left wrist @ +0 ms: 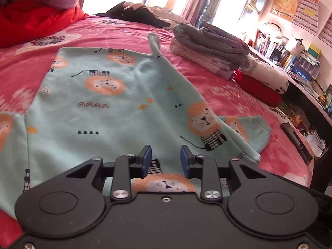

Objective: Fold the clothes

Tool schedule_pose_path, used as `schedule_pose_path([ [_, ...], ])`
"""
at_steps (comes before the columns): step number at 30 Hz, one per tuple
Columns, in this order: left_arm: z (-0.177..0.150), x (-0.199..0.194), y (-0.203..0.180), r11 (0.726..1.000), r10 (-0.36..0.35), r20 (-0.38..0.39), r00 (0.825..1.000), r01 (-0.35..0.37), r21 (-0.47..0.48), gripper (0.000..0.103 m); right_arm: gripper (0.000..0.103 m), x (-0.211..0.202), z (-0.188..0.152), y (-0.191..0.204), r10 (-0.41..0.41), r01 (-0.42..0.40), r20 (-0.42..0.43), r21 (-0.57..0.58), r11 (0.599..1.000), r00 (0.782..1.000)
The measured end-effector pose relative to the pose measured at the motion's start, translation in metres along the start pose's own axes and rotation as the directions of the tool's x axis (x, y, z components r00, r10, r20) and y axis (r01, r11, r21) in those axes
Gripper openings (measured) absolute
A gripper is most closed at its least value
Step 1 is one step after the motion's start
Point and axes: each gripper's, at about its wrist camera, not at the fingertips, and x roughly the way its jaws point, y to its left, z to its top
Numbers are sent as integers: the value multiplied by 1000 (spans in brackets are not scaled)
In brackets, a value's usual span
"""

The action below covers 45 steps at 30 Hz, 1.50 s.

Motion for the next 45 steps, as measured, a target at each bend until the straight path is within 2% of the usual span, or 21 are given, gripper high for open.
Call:
schedule_pose_path([
  [2,-5,8,-7,999,-12,-38,999,14,37,28,17,1,0,3,-6,7,4,-22,1000,1000],
  [5,-8,11,-16,996,6,-67,998,0,86,28,18,0,-1,6,-22,22,10,-46,999,1000],
  [8,5,4,-19,997,-10,-6,1000,11,79,28,18,-6,-3,6,-20,22,36,-49,999,999],
  [12,47,19,-11,1000,-17,37,999,18,-23,28,18,-2,-3,7,-11,12,18,-60,998,1000],
  [13,60,29,-7,998,-18,33,999,20,-52,29,18,-1,-4,7,-13,14,13,-62,998,1000],
  [16,96,68,5,989,-17,-16,1000,15,-150,43,18,-3,-4,8,-18,19,16,-76,997,1000],
  [18,115,89,8,981,-6,-38,999,-1,-196,43,18,-2,-4,9,-21,23,15,-78,997,1000],
  [19,123,97,6,981,14,-50,999,-24,-191,39,18,-2,-4,8,-24,25,15,-80,996,1000],
  [20,128,104,1,985,31,-62,998,-41,-167,11,18,-1,-4,8,-25,26,14,-81,996,1000],
  [21,132,111,-5,989,38,-73,997,-48,-143,5,18,-1,-4,7,-23,24,16,-76,997,1000],
  [25,136,136,-23,996,30,-127,991,-40,-76,5,17,-13,0,-7,-17,15,80,24,1000,997],
  [27,134,147,-31,998,17,-158,987,-25,-50,5,17,-6,-1,-17,-15,12,35,83,996,999],
  [28,133,153,-34,999,11,-173,985,-18,-38,8,17,-1,-2,-21,-14,13,4,109,994,1000],
  [29,132,158,-38,1000,5,-188,982,-10,-25,20,17,1,-3,-23,-13,14,-13,124,992,1000],
  [32,132,142,-28,994,-63,-115,991,52,-101,40,19,2,-2,-23,-11,13,-18,131,991,1000],
  [37,139,126,-31,996,-49,-99,994,41,-82,41,22,3,-3,-30,8,-3,-24,180,984,1000],
  [45,150,112,-45,1000,5,-99,995,-5,-6,46,25,-3,-4,-14,-42,42,-2,70,997,999],
])
